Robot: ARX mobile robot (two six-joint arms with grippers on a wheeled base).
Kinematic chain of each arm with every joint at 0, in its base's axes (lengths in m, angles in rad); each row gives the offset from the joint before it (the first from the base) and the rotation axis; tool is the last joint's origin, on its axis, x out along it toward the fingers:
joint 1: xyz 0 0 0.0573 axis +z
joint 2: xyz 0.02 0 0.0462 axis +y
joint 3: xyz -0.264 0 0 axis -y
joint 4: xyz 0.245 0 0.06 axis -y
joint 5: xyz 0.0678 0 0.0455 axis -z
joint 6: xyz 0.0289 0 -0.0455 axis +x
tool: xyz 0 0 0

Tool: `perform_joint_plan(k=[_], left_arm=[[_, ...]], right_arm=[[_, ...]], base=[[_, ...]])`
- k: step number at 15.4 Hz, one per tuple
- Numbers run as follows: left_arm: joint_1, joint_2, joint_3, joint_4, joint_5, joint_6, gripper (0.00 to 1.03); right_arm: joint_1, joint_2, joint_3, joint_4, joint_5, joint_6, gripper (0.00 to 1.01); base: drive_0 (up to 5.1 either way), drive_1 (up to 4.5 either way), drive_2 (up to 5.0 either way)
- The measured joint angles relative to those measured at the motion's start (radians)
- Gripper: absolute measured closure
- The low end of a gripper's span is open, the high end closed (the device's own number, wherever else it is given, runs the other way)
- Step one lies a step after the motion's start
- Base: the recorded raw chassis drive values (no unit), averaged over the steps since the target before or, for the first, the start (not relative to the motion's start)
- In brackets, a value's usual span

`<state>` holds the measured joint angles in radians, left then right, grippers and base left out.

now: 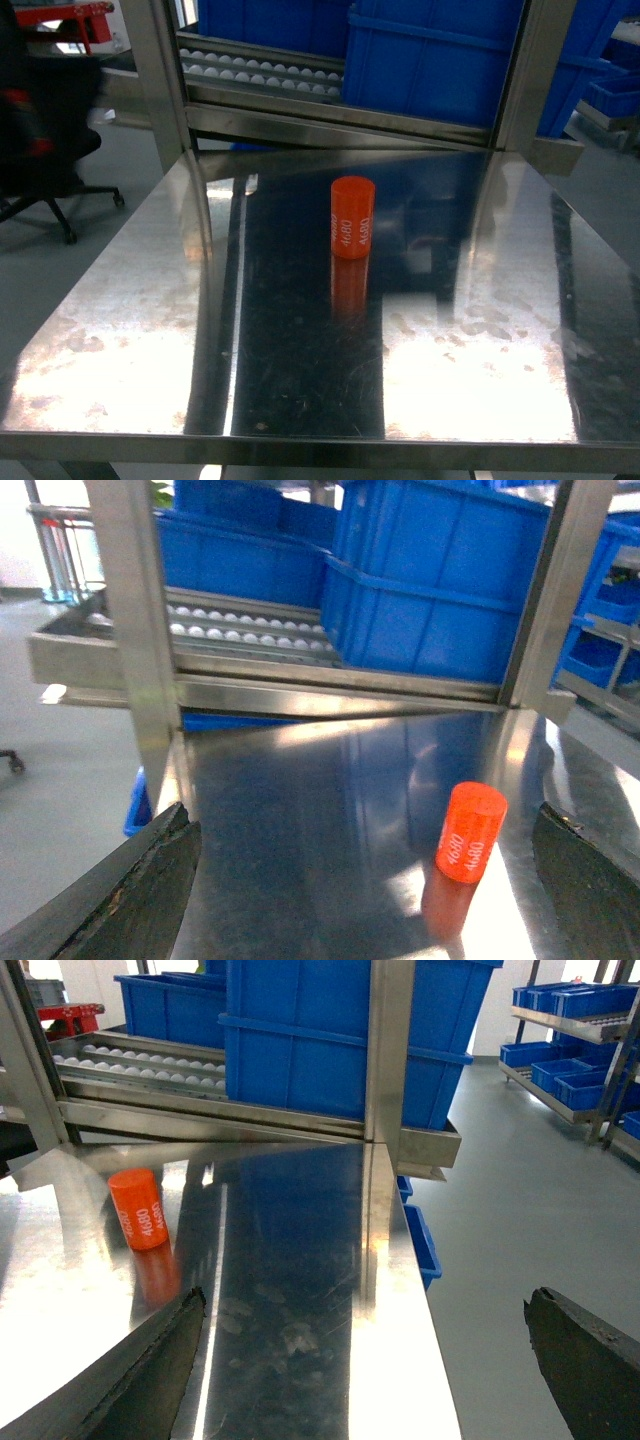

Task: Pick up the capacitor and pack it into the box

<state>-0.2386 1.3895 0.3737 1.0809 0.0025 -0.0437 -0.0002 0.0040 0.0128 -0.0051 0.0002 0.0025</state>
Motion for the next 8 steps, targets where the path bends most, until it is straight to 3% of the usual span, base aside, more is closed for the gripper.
perform_joint_plan(k=[1,4,8], left_arm=[[-0.039,0.188,0.101,0.038,0.015,0.024,0.05],[-0.111,0.500,0.325,-0.029,0.063,0.031,0.05],[-0.132,0.732,0.591,-0.103,0.107,0.050,0.05]], right_arm=[[0.000,0.000,0.000,0.000,0.000,0.000,0.03],[0.000,0.000,0.000,0.000,0.000,0.000,0.03],[0.000,0.000,0.000,0.000,0.000,0.000,0.03]], base=[[0.0,0.00,0.0],[0.0,0.00,0.0],[0.0,0.00,0.0]])
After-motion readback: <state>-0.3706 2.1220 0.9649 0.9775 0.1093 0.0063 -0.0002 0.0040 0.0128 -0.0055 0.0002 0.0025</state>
